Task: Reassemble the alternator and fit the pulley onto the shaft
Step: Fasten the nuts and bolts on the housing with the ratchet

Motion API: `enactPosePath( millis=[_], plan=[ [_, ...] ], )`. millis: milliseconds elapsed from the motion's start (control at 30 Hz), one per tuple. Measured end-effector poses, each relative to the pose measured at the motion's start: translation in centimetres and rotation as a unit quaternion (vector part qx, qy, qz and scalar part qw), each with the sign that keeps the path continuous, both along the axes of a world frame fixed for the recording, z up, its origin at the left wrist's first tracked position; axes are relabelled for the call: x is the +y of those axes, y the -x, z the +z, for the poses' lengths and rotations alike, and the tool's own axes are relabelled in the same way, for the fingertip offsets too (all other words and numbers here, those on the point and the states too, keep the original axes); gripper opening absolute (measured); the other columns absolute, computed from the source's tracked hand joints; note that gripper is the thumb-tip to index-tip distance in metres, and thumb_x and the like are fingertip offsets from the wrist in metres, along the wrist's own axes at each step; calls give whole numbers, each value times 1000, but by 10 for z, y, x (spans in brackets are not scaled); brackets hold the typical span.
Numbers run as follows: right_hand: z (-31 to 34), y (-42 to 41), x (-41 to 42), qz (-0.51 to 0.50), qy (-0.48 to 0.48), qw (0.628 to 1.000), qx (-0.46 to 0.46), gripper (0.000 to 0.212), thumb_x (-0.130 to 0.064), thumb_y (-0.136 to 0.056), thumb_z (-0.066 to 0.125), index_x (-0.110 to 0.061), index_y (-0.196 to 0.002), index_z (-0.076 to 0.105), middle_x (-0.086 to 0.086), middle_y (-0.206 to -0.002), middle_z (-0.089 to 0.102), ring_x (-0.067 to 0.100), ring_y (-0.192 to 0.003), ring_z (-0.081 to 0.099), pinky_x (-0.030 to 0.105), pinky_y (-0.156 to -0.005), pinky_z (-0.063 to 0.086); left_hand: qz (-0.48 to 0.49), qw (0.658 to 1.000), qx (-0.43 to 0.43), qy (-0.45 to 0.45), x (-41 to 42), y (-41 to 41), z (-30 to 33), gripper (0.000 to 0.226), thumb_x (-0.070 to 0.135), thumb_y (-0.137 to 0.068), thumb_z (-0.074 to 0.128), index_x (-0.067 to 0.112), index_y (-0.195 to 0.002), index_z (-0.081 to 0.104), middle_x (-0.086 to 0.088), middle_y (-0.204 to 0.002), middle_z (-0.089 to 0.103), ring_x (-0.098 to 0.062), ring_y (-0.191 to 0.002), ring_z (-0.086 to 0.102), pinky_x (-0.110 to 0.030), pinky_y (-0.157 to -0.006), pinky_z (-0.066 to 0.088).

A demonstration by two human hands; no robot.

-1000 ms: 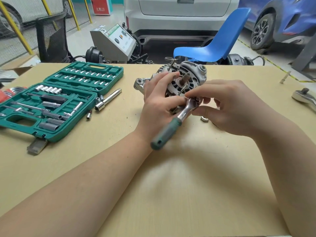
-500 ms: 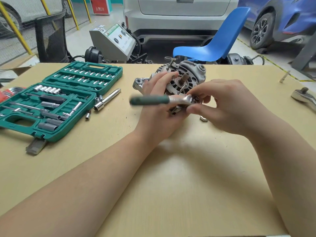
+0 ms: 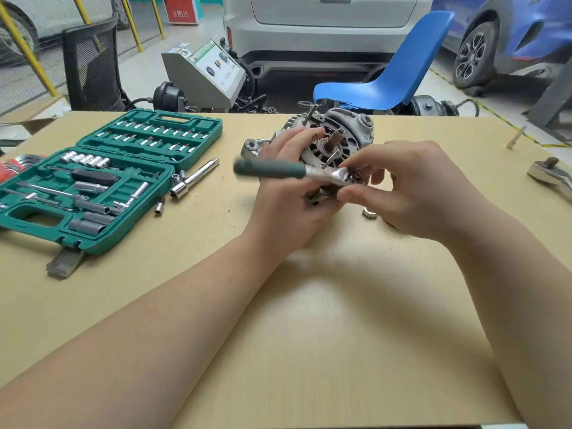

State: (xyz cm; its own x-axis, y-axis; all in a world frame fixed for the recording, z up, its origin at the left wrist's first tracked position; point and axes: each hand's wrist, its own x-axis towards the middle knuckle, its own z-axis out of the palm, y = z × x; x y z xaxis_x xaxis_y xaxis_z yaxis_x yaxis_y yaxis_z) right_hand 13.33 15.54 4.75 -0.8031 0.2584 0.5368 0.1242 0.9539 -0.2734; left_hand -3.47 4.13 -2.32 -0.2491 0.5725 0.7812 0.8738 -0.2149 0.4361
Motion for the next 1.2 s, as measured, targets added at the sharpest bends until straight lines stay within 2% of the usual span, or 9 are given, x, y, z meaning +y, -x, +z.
enactPosePath(
  millis=[133, 267, 367, 467, 567, 767, 867, 1067, 1200],
  plan=[
    [-1, 4, -2, -23, -7, 999, 22, 40, -56, -83, 68, -17, -91, 73, -8, -72, 63, 23, -70, 60, 43, -67, 53, -5, 1000, -5, -8, 0, -3, 0, 8, 28, -89, 89, 20, -91, 87, -17, -137, 62, -42, -135, 51, -67, -109, 40],
    [2, -2, 3, 26, 11, 999, -16, 29, -39, -83, 78, -24, -107, 75, -14, -81, 62, 19, -76, 58, 36, -66, 47, 5, 1000, -15, 8, 1, -1, -2, 23, 31, -91, 86, 15, -107, 86, -20, -146, 59, -40, -144, 45, -64, -118, 34],
    [0, -6, 5, 44, 17, 998, -33, 32, -36, -83, 82, -34, -114, 73, -24, -85, 61, 17, -80, 59, 31, -66, 44, 6, 1000, 8, 9, 1, 1, -3, 15, 26, -90, 88, 13, -98, 87, -21, -147, 59, -42, -143, 44, -66, -115, 35],
    [0, -1, 1, -5, 7, 1000, -13, 32, -51, -83, 70, -31, -108, 74, -16, -80, 63, 19, -79, 61, 41, -70, 53, 4, 999, -36, -1, 1, -1, -2, 28, 23, -86, 92, 14, -111, 84, -19, -146, 59, -42, -145, 45, -65, -118, 36],
    [-1, 3, 0, -41, 6, 999, 6, 40, -58, -84, 64, -21, -95, 73, -9, -75, 63, 22, -77, 62, 44, -70, 54, 2, 1000, -12, -2, 0, -3, 0, 13, 30, -89, 89, 20, -97, 88, -18, -137, 63, -44, -138, 50, -65, -112, 39],
    [2, -3, 4, 15, 13, 999, -30, 28, -41, -85, 77, -27, -108, 73, -12, -83, 63, 20, -81, 60, 42, -68, 50, -10, 999, -34, -3, 2, -1, -1, 28, 24, -87, 91, 18, -114, 84, -20, -147, 59, -39, -144, 45, -62, -119, 35],
    [0, -4, 4, 11, 18, 999, -28, 30, -45, -84, 75, -33, -111, 73, -14, -84, 63, 19, -82, 61, 41, -68, 51, -3, 1000, -23, 0, 0, 1, -2, 25, 27, -89, 89, 19, -113, 85, -17, -149, 58, -35, -145, 43, -62, -119, 35],
    [-4, 3, 0, -28, 27, 999, 15, 37, -54, -82, 69, -18, -90, 69, -7, -74, 62, 11, -71, 59, 38, -67, 51, -3, 1000, -17, -3, -1, -4, 0, 9, 27, -88, 88, 19, -91, 88, -17, -134, 64, -41, -136, 51, -65, -109, 40],
    [-2, -1, 5, 20, 38, 999, -18, 28, -42, -83, 76, -22, -103, 73, -9, -81, 63, 8, -75, 57, 33, -66, 45, 6, 1000, -13, 6, 0, -2, 0, 15, 25, -88, 90, 16, -100, 88, -22, -145, 61, -45, -143, 46, -64, -117, 35]
  ],
)
